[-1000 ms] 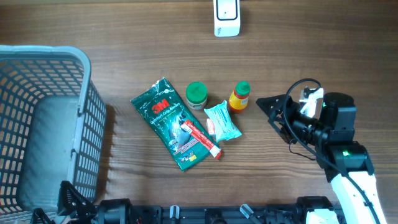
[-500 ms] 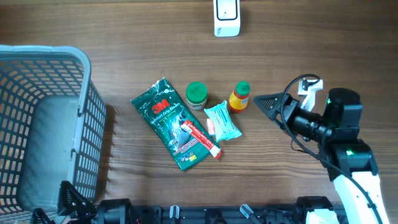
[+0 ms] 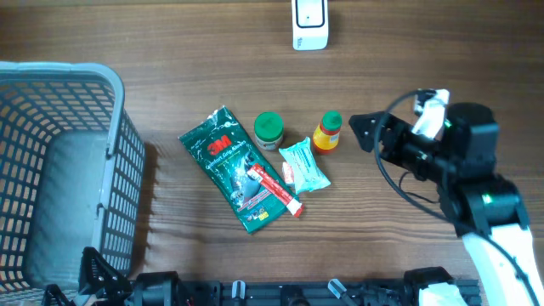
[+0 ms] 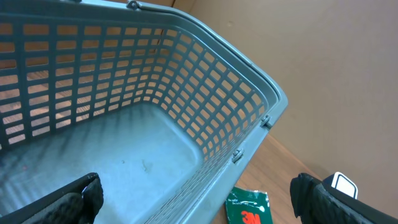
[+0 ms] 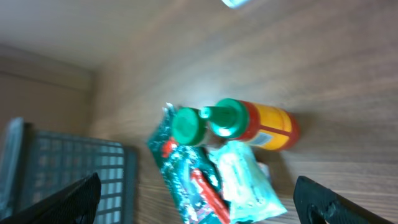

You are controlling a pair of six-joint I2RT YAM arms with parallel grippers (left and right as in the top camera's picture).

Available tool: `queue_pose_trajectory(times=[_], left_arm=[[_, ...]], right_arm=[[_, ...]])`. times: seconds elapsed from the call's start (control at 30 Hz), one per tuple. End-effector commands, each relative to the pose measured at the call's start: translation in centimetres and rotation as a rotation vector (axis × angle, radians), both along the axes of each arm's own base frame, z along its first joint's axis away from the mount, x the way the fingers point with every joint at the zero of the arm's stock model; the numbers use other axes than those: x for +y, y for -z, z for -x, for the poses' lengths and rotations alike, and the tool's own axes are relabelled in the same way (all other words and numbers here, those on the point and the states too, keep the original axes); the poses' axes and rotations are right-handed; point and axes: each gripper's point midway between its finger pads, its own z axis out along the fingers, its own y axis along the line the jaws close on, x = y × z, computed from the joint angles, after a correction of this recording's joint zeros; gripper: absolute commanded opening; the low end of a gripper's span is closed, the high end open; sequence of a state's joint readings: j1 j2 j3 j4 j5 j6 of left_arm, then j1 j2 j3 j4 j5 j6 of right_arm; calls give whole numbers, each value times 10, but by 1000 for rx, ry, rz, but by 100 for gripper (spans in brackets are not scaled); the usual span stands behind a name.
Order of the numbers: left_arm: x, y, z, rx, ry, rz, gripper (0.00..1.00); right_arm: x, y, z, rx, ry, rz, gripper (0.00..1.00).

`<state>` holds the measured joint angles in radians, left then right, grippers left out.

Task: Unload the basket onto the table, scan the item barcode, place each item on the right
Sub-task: 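Lower the right gripper over the yellow bottle and grasp it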

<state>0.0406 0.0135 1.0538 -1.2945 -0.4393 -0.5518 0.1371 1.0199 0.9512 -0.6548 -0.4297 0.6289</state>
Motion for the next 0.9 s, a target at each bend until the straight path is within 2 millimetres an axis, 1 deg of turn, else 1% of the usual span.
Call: queue_pose_trajectory(times=[0.0,0.1,0.17,0.23,0.3,0.37,0.47,0.53,0.67,0.77,0.87], left_arm=[[-1,11,0,32,3,9,100],[-1,11,0,32,3,10,100],[-1,11,0,32,3,10,100],[-1,11,0,32,3,10,100],[-1,11,0,32,3,10,100],[-1,11,0,32,3,9,100],[-1,11,0,32,3,10,100],[-1,11,0,32,3,10,100],[-1,11,0,32,3,10,100],[-1,11,0,32,3,10,100],[-1,11,0,32,3,10,100]], right_arm=[[1,-2,-28,27,2,144,99],[5,-12,-52,73,-22,309,100],[9,-11,-65,117,-49,406,100],[18,-4,-76,158,-113,467,99],[27,8,-84,202,-155,493,100],[36,25,-91,233,-191,516,100],[42,54,-94,301,-218,535,98],[45,68,-95,336,-231,545,95],[55,86,-89,380,-271,566,92],[61,94,-81,409,-295,593,91],[51,105,-75,452,-286,676,89]])
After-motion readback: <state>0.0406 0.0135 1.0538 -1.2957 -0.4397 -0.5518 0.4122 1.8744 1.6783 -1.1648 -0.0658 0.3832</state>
